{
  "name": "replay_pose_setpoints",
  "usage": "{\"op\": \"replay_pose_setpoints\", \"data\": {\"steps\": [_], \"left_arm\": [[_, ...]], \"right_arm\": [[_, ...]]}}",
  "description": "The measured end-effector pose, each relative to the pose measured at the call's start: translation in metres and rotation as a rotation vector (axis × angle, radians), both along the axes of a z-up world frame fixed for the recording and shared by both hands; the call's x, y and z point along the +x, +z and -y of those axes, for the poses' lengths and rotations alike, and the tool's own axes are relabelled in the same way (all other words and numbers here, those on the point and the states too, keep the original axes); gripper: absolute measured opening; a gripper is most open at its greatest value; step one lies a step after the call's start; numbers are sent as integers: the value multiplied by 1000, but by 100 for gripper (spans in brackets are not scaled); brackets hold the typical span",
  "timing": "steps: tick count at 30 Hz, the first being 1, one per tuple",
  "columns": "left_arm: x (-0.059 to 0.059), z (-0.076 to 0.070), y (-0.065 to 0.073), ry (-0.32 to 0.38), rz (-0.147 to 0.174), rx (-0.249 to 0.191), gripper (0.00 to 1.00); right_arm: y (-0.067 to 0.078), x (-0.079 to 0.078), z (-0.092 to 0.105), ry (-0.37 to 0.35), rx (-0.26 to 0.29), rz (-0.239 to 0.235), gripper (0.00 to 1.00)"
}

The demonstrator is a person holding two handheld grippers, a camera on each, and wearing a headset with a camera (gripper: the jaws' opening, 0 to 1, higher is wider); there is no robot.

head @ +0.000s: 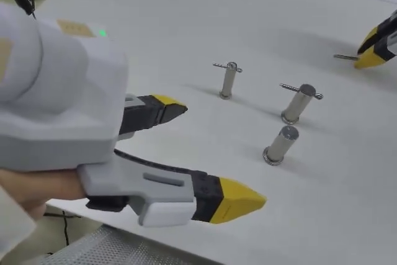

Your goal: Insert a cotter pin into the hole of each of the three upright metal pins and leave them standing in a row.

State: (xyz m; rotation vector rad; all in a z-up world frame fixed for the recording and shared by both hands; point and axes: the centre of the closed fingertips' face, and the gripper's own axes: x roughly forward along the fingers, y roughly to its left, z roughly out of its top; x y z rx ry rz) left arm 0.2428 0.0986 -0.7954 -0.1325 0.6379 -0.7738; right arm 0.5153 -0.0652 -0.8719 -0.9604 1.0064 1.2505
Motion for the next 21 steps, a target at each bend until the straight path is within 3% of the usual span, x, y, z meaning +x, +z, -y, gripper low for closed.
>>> {"op": "replay_pose_setpoints", "data": {"steps": [4,11,12,14,16,21], "left_arm": [[-1,-3,-4,10,-22,24,86],[5,-10,-2,53,-14,23,85],[6,-11,-2,56,-13,23,85],[6,-12,-3,72,-27,24,85],[6,-13,-2,78,-24,20,85],[7,-13,1,73,-20,25,84]], "right_arm": [[-1,-1,-1,-10,-14,-20,17],[-1,1,-4,-6,-71,-10,14],[0,-7,-4,14,-85,-3,13],[-1,-10,-5,21,-98,3,11],[0,-9,-4,38,-101,6,10],[0,-4,-4,-8,-92,18,4]]}}
